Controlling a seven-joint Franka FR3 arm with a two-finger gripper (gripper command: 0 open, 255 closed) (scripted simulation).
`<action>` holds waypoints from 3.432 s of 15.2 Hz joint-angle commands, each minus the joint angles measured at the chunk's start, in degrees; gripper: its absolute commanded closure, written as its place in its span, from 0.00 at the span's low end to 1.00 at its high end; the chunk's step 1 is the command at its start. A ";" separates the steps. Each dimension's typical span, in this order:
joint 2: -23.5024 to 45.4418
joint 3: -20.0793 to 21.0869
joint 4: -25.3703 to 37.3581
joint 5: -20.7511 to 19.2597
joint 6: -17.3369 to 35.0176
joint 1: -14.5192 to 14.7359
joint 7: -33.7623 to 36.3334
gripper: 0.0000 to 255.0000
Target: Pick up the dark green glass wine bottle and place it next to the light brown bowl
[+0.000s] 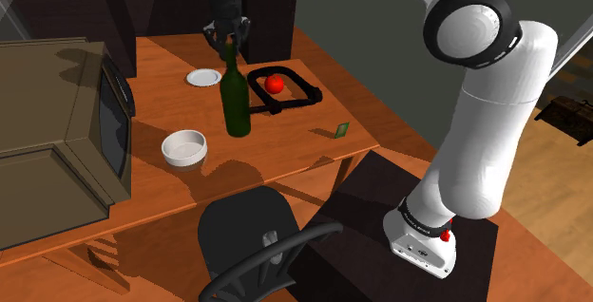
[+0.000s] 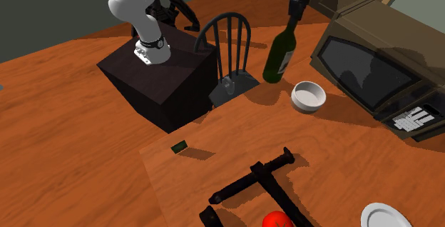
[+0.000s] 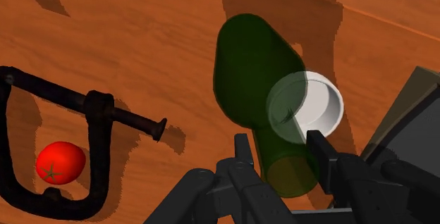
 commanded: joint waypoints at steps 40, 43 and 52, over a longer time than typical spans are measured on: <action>22.15 1.49 4.28 -3.61 17.02 7.35 11.10 1.00; 22.15 1.49 4.28 -3.61 17.02 7.35 11.10 1.00; 21.29 1.57 4.77 -3.51 15.66 7.41 11.03 0.00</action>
